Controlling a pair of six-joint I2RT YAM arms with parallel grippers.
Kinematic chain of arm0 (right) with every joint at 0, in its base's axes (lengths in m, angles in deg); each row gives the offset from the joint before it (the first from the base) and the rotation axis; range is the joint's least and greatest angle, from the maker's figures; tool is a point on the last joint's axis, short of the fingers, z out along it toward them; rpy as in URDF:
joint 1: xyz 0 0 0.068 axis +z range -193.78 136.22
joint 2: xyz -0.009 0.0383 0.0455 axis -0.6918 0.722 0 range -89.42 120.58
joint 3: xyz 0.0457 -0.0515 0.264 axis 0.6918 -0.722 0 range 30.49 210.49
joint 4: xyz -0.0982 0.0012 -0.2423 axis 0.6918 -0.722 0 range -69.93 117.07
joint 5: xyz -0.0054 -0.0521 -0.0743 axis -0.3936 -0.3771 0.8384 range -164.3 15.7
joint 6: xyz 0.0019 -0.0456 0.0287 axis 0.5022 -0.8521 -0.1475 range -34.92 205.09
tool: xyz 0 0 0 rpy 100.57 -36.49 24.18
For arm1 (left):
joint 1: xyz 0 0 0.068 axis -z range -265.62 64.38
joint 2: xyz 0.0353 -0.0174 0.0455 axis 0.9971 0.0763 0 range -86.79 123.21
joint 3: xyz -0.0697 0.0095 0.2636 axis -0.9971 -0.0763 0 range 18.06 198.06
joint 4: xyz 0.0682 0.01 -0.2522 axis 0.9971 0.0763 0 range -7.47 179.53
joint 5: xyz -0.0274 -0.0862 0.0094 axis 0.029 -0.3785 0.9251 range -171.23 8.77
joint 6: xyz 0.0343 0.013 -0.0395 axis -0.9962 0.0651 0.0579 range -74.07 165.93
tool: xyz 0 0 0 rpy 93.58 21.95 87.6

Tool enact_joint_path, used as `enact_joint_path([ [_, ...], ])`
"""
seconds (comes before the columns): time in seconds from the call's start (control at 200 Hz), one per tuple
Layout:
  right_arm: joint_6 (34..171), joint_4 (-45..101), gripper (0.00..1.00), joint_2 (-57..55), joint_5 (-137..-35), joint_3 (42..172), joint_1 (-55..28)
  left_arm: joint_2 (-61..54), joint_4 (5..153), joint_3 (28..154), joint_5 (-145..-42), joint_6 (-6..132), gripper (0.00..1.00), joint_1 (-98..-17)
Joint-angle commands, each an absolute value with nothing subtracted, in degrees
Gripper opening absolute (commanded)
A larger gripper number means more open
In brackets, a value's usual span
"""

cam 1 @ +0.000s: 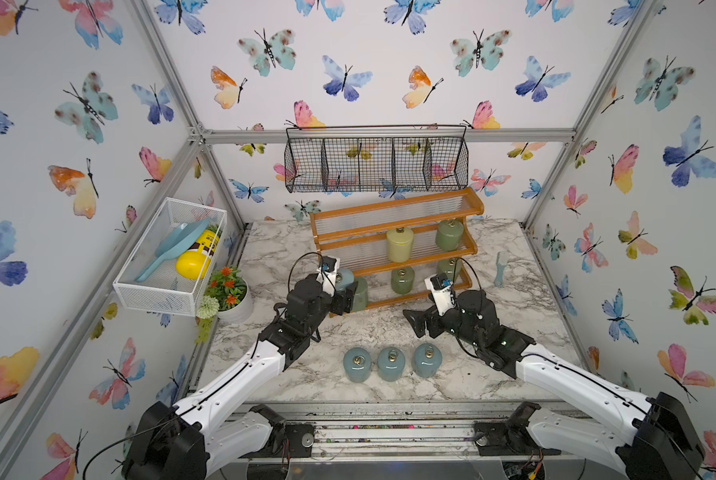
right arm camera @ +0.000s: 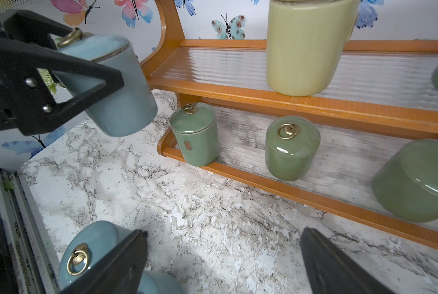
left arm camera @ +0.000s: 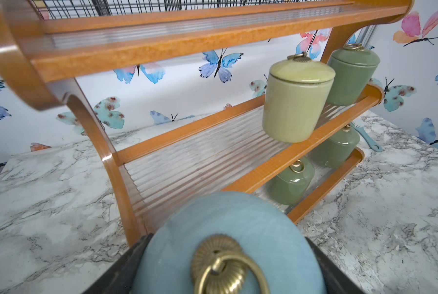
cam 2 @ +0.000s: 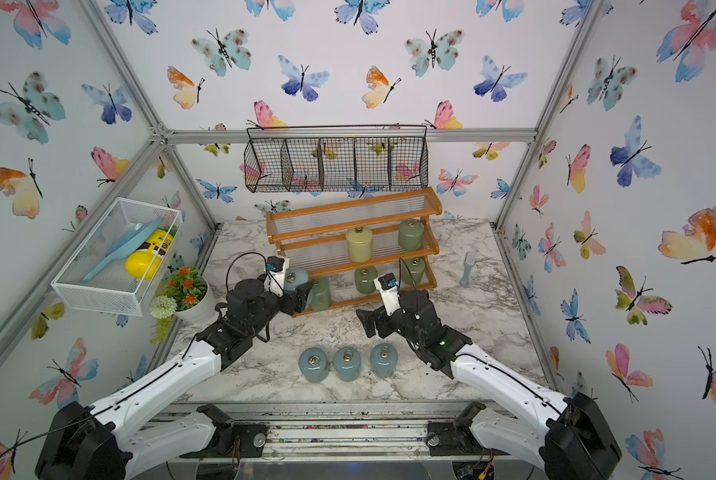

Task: Remove the tea canisters from the shelf
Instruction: Pick up the tea canister from the shelf.

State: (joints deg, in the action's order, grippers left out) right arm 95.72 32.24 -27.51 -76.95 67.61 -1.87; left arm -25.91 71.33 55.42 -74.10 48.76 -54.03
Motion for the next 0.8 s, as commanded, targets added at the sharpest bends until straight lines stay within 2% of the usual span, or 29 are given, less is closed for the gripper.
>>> enact_joint_path([
  [0.0, 95.4, 32.3, 1.00, -28.9, -77.5, 67.3, -2.3, -30.9, 69.6, 54.7, -74.7, 50.5, 0.75, -54.2],
  [0.435, 95.2, 31.7, 1.00, -30.6, -78.2, 66.4, -2.3, -44.9, 79.5, 45.7, -70.5, 53.9, 0.75, -54.4],
  [0.796, 94.9, 31.3, 1.00, -31.2, -78.0, 65.9, -2.4, -46.3, 80.8, 38.5, -70.9, 60.9, 0.75, -54.4],
])
